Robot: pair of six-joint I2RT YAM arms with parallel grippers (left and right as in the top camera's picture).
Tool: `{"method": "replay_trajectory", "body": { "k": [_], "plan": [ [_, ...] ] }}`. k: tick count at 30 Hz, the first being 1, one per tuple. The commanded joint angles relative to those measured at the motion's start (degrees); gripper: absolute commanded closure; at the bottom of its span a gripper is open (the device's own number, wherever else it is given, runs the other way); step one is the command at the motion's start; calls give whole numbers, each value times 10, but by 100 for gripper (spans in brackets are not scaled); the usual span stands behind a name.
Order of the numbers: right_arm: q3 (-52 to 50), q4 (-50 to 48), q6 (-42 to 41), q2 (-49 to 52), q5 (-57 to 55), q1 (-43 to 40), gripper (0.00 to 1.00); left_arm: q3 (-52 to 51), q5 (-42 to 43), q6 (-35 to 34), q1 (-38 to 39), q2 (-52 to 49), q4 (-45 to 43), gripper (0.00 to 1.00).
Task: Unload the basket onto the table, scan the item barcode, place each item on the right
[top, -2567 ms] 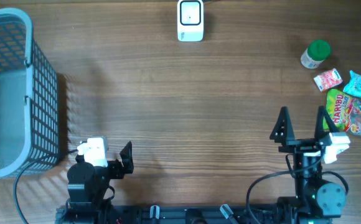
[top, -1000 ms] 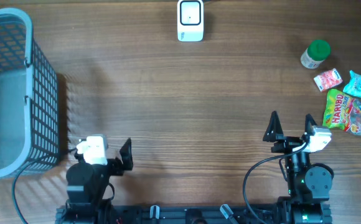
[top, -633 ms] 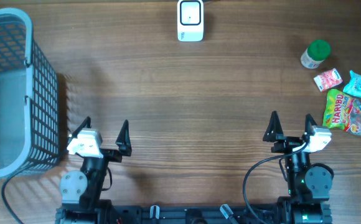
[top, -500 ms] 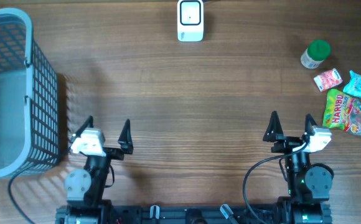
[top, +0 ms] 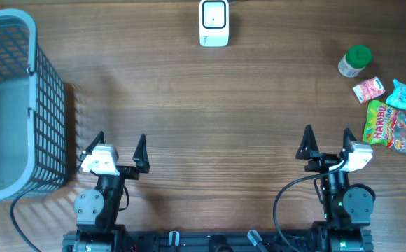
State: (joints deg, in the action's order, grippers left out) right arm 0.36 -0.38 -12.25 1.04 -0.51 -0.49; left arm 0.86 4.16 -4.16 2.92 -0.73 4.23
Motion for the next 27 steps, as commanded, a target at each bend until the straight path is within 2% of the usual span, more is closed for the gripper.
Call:
{"method": "replay_trajectory", "body": {
  "k": [1,6,13,20,27],
  "plan": [
    [0,-1,7,-8,-9,-3,0,-5,-28,-5,3,5,1,0],
    [0,-1,7,-8,-9,-3,0,-5,-25,-43,2,5,1,0],
    [0,-1,7,-8,-9,-3,0,-5,-25,-57,1,5,1,0],
    [0,-1,7,-8,-9,-3,0,-5,-19,-18,1,5,1,0],
    [0,-1,7,-8,-9,-3,0,-5,-17,-18,1,5,1,0]
  ]
}}
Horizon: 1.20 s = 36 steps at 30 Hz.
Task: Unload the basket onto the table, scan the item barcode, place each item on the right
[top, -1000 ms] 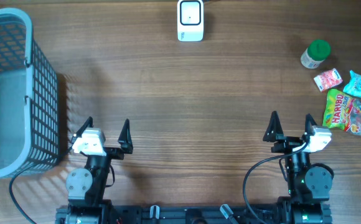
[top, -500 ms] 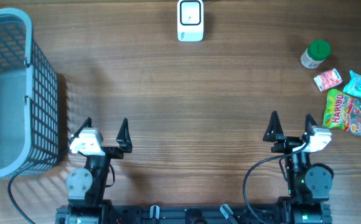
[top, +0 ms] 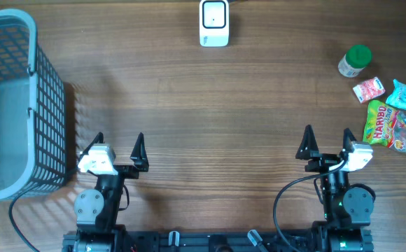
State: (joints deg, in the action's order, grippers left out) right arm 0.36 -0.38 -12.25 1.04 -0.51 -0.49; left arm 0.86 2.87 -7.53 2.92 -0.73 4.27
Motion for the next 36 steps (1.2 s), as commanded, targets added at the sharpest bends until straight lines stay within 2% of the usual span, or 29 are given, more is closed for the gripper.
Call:
{"method": "replay_trajectory", "body": {
  "k": [1,6,36],
  "plan": [
    [0,-1,7,-8,-9,-3,0,-5,-4,16,1,5,0,0],
    [0,-1,7,-8,-9,-3,0,-5,7,39,1,5,0,0],
    [0,-1,10,-8,-12,-3,0,-5,5,26,1,5,-1,0]
  ]
}}
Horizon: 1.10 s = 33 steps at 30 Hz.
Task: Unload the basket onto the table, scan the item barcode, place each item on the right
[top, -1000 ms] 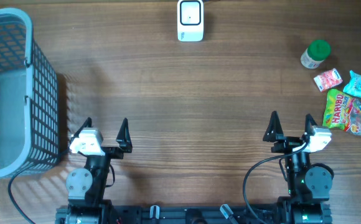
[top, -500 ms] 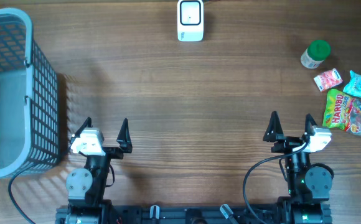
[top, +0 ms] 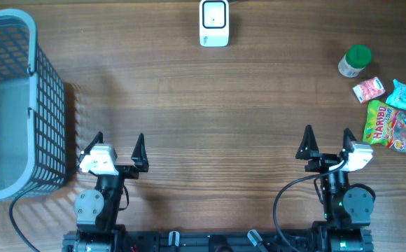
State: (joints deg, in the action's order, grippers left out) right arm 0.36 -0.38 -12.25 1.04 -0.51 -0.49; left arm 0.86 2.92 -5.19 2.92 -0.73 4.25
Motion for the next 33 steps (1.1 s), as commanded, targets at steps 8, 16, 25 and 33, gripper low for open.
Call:
{"method": "replay_trajectory", "body": {
  "k": [8,16,25,33],
  "plan": [
    [0,1,121,6,7,-3,0,-5,4,3,1,5,0,0],
    [0,2,164,37,23,-3,0,-5,4,3,1,5,0,0],
    [0,2,164,46,23,-3,0,-5,4,3,1,5,0,0],
    [0,2,164,46,23,-3,0,-5,4,3,1,5,0,0]
  ]
}}
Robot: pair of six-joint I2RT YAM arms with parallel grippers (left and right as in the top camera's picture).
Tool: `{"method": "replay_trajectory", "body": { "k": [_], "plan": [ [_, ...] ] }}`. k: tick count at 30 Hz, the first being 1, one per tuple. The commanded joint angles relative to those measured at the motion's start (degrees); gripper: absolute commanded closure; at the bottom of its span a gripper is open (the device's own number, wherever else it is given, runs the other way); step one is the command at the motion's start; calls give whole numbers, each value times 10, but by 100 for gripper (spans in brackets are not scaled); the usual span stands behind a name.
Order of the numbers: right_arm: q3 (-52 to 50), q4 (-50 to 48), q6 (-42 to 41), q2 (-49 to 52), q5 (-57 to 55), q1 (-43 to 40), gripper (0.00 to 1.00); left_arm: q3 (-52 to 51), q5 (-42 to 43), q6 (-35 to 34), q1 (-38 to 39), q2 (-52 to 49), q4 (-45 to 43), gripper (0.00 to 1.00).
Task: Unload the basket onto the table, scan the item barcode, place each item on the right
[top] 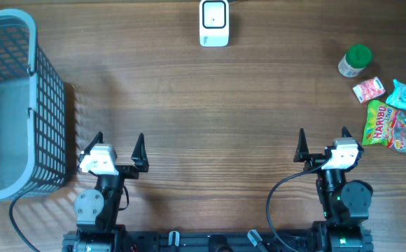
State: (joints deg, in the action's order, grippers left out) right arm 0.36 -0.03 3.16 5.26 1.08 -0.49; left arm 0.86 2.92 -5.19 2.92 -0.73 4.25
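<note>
The white barcode scanner (pixel 214 22) stands at the far edge of the table, in the middle. The items lie at the far right: a green-capped bottle (pixel 355 61), a small pink packet (pixel 369 89), a light blue packet and a green Haribo bag (pixel 393 128). My left gripper (pixel 117 143) is open near the front left, holding nothing. My right gripper (pixel 322 138) is open near the front right, well short of the items and empty.
A grey-blue wire basket (pixel 12 105) fills the left side of the wooden table (pixel 210 112), just beside the left arm. Cables run along the front edge by both arm bases.
My right gripper has turned and shifted slightly to the left. The left gripper, the scanner and the items stay as they were.
Both grippers stood open at the front of the table at every earlier moment, the left one barely shifting. The items and scanner kept their places. Only the right gripper has now moved a little to the left.
</note>
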Motion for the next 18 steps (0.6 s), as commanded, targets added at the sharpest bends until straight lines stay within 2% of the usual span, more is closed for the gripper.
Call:
{"method": "replay_trajectory", "body": {
  "k": [1,8,12,18],
  "plan": [
    [0,-1,10,4,7,-3,0,-5,4,3,1,5,0,0],
    [0,-1,10,-2,7,-3,0,-5,4,3,1,5,0,0],
    [0,-2,10,-52,7,-3,0,-5,4,3,1,5,0,0],
    [0,-1,10,-51,7,-3,0,-5,4,3,1,5,0,0]
  ]
}}
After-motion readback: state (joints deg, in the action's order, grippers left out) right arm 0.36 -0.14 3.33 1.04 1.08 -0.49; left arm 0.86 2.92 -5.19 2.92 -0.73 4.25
